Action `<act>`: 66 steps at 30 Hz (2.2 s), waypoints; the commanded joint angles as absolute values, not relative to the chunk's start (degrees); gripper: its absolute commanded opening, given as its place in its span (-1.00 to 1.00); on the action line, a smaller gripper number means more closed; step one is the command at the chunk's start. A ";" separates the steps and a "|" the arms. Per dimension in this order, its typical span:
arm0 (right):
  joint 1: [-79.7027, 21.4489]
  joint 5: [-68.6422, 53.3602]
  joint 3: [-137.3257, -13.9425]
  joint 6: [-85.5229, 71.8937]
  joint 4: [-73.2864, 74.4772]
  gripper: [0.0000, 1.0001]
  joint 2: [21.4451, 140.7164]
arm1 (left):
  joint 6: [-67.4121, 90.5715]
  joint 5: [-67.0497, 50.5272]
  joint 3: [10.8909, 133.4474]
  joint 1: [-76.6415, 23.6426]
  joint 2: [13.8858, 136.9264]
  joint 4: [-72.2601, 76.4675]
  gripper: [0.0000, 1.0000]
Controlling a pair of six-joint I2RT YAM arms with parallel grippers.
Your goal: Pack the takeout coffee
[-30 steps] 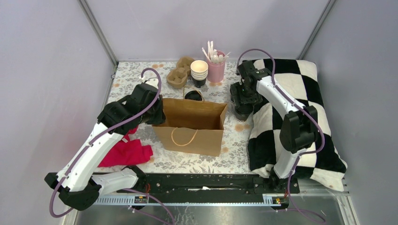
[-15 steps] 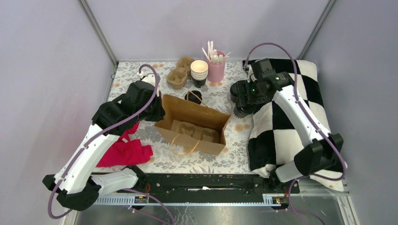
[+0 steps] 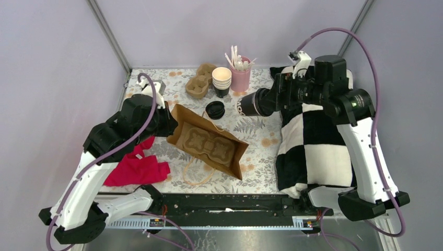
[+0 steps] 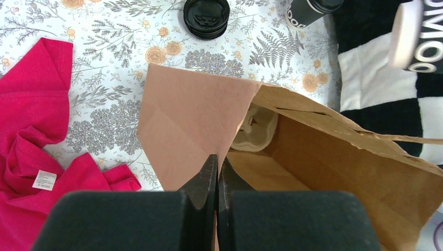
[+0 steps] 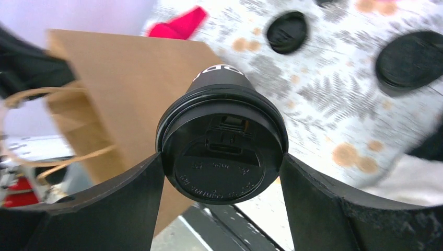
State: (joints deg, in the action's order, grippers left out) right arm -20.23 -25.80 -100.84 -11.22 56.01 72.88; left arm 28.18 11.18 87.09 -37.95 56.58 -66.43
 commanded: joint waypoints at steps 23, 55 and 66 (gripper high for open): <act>-35.77 -49.01 -114.85 -37.50 35.75 0.33 81.35 | 35.42 14.36 91.66 -37.82 59.09 -71.76 -1.00; -59.72 -0.87 -119.43 -4.43 67.15 0.19 86.26 | 32.49 5.71 97.15 -37.79 62.27 -71.04 -1.00; -63.28 5.96 -106.45 -2.48 61.66 0.21 78.86 | 33.04 7.63 95.67 -37.86 60.85 -70.84 -1.00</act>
